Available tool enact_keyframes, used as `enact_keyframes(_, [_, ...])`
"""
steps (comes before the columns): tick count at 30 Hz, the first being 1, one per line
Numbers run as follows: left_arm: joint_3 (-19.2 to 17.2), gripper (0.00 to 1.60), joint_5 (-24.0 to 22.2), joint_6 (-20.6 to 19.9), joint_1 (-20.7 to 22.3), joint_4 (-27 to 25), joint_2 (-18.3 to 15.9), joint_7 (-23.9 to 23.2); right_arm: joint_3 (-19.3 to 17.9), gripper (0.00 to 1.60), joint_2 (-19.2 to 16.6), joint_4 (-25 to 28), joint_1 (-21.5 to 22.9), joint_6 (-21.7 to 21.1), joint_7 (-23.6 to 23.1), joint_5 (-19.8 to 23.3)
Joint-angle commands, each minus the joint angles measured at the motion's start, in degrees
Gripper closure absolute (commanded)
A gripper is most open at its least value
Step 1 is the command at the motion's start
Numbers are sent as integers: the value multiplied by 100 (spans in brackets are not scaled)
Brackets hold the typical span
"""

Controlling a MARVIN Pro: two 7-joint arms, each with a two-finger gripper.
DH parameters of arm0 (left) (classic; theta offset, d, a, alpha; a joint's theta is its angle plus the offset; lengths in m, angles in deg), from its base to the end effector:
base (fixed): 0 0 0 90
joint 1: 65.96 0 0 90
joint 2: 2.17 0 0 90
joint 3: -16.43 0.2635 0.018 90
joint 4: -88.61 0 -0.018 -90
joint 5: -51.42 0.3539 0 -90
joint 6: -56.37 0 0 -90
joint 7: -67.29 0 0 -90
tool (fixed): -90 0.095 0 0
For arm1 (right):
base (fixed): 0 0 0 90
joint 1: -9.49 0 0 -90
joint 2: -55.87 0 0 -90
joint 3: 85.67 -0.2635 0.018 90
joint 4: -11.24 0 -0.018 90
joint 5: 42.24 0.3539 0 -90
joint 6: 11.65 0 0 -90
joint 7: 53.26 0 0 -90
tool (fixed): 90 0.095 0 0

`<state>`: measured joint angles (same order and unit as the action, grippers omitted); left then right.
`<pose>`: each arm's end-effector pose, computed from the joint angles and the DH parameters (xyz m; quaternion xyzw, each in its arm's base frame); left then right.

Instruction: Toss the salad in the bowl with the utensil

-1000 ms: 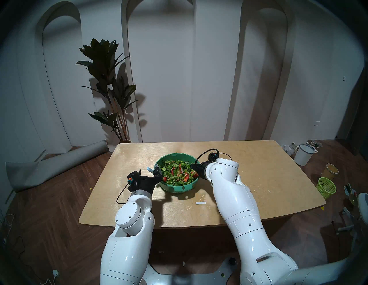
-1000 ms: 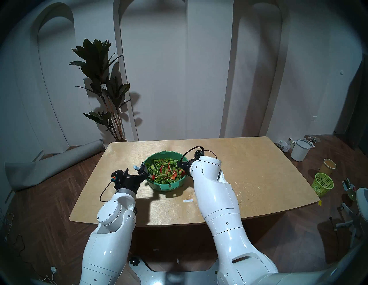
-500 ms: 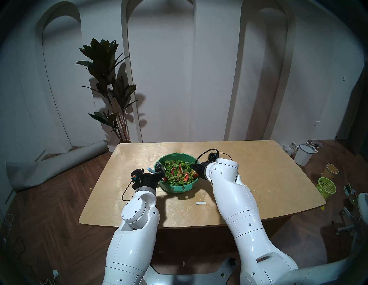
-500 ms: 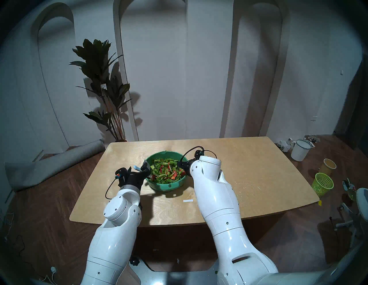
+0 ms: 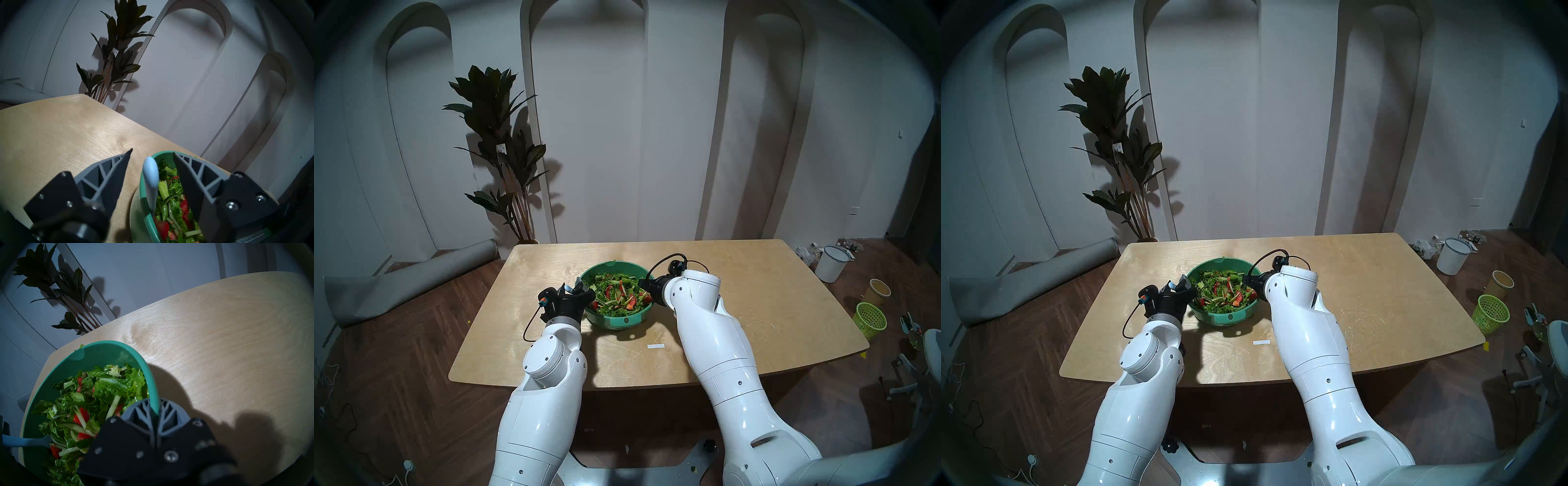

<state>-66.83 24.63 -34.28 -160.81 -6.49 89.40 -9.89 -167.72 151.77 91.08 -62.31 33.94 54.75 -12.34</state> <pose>0.4413 -0.0433 -0.2894 0.7146 0.2094 0.6530 0.1382 0.5186 0.1065 -0.2660 -0.8945 0.0878 -0.4063 0.1647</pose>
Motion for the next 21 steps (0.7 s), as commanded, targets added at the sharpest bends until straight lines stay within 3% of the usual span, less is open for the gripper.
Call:
enact_keyframes(1, [-21,83,8,61,127,-99,-30,-57,-2,160,3,132,63,2,-15,6])
enact_keyframes(2, [-20,98,7,58,128,-95,-32,-61,-2,160,3,132,63,1,-15,6])
enact_keyframes(8, [-16,121,-18,37,136,-50,-31,-87,-2,160,3,133,62,1,-15,6])
enact_keyframes(10, [-13,154,-17,49,139,-41,-37,-99,-2,160,3,133,62,1,-15,6])
enact_keyframes(11, [-8,160,-15,56,142,-36,-41,-109,-2,160,3,132,63,1,-15,6])
enact_keyframes(21, [337,160,338,265,352,-4,-294,-479,-2,160,4,121,68,6,-14,5])
